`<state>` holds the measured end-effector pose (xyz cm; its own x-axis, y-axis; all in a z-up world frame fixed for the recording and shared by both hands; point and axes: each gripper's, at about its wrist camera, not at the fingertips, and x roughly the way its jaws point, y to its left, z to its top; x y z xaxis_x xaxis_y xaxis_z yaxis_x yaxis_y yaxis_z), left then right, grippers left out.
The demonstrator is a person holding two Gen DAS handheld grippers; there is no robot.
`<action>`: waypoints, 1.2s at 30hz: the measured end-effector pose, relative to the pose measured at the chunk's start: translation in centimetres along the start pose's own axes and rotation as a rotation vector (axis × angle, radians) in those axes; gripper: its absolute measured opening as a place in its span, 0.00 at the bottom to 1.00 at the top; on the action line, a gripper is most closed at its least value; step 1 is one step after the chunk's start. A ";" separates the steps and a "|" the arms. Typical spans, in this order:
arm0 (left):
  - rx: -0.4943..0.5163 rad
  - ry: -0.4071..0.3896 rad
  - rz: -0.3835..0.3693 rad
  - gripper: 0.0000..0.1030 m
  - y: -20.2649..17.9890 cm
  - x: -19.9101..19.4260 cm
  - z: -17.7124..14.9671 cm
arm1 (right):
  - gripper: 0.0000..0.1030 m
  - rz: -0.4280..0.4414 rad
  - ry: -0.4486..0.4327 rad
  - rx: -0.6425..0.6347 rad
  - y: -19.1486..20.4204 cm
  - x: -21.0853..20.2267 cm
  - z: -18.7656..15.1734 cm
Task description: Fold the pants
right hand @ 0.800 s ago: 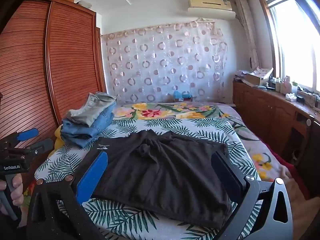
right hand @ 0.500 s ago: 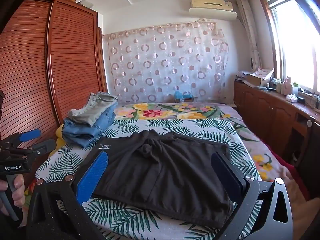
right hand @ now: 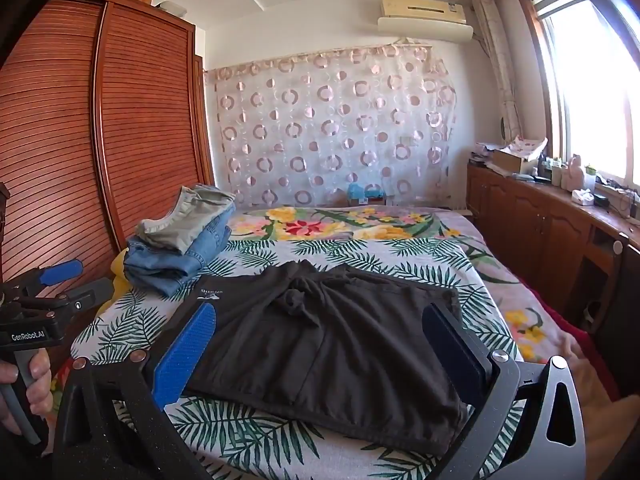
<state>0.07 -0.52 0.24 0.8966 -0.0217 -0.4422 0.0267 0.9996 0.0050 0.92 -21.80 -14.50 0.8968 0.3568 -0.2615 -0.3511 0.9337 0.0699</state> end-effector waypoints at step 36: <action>-0.007 -0.016 0.000 0.99 0.6 0.0 0.0 | 1.00 0.002 -0.011 0.005 -0.1 -0.1 0.0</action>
<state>0.05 0.09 0.24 0.9034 -0.0216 -0.4283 0.0233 0.9997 -0.0013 0.88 -21.94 -14.46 0.8991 0.3585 -0.2513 -0.3511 0.9333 0.0751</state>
